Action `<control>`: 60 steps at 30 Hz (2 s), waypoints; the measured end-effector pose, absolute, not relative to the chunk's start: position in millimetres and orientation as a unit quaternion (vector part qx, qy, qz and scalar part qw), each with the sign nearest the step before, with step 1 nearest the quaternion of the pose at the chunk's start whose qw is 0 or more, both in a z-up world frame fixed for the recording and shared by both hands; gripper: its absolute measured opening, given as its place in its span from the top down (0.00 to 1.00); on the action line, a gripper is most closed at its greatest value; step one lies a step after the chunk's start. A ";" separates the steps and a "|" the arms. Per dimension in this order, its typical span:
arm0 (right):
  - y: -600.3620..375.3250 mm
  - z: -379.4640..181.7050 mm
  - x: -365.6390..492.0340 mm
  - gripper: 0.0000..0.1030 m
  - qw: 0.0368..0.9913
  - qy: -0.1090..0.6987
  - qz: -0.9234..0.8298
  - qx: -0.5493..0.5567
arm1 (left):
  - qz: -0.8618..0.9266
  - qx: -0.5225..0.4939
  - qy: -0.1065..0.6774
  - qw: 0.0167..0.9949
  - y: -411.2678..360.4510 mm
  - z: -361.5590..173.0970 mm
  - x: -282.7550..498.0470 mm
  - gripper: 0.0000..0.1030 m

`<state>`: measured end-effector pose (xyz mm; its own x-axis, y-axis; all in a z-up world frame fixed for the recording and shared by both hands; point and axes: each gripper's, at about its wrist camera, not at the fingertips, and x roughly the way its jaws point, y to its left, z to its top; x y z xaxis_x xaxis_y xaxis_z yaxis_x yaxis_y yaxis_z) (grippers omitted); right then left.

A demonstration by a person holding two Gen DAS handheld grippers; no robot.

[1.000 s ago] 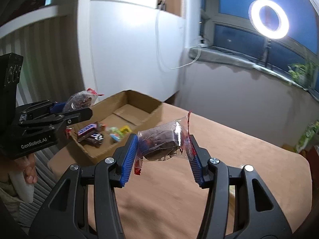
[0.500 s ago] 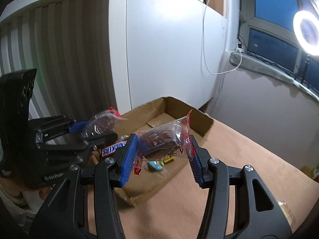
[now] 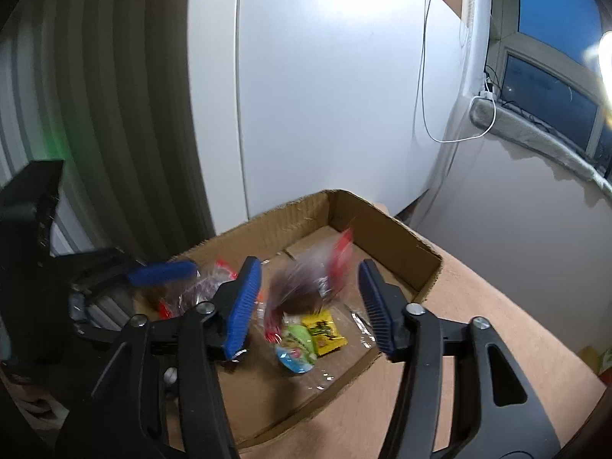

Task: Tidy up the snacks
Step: 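Carry both pastry bags to the cardboard box and open both tools, then move both open tools back toward the bread loaf and small candies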

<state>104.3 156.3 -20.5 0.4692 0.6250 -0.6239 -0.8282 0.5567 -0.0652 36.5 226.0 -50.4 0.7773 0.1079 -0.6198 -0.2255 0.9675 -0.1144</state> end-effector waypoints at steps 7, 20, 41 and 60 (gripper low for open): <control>126.4 -22.2 88.0 0.26 0.863 0.265 0.394 -0.170 | 0.093 -0.101 0.306 0.942 234.8 -45.1 11.7 0.25; 76.0 -24.5 38.2 0.20 0.885 0.258 0.353 -0.163 | 0.087 -0.094 0.283 0.950 216.9 -20.6 -1.4 0.25; -61.6 -27.4 -10.8 0.14 0.912 0.263 0.300 -0.099 | -0.001 -0.033 0.289 0.957 85.6 6.2 -2.9 0.24; -227.3 -47.3 1.2 0.13 0.935 0.303 0.186 -0.012 | -0.124 0.047 0.333 0.934 -57.8 -16.6 20.0 0.24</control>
<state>1.2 -227.3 -47.3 0.7469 0.3415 -0.5706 -0.3555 0.9302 0.0914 20.0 -57.8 -16.6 0.7482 -0.1998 -0.6327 0.2623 0.9650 0.0055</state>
